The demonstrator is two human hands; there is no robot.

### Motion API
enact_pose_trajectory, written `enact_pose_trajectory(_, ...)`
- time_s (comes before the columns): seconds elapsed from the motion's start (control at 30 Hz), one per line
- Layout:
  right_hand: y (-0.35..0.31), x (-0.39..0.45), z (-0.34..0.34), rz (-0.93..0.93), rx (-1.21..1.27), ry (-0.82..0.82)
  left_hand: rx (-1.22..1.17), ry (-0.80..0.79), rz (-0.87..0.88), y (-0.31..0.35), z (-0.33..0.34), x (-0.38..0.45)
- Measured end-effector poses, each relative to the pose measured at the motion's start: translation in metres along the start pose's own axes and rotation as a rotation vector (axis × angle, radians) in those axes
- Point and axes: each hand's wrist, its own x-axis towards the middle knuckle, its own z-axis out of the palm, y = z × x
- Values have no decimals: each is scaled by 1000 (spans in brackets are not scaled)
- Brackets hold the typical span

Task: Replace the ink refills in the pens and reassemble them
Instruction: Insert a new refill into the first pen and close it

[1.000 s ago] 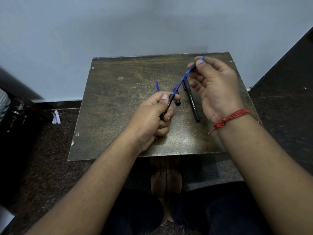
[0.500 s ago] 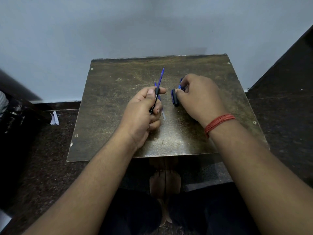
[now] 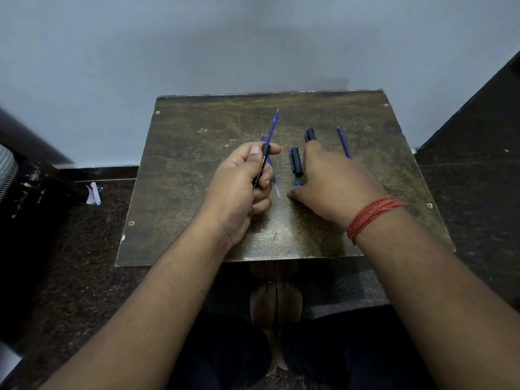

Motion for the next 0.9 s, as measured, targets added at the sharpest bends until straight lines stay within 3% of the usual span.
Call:
enact_pose_trajectory(0.17,6,4,-7,12,103,99,3,-3,-4,0,0,0)
enact_pose_trajectory(0.33,12,11,-9,-13,514,337,37,-14,8,-1,1,-1)
enact_pose_trajectory(0.57,4,14,1,-30,910,214,152,-57,32,-4,5,-3)
enact_pose_trajectory(0.9,6,15,1,-12,1132,174,253,-76,50,-6,6,-4)
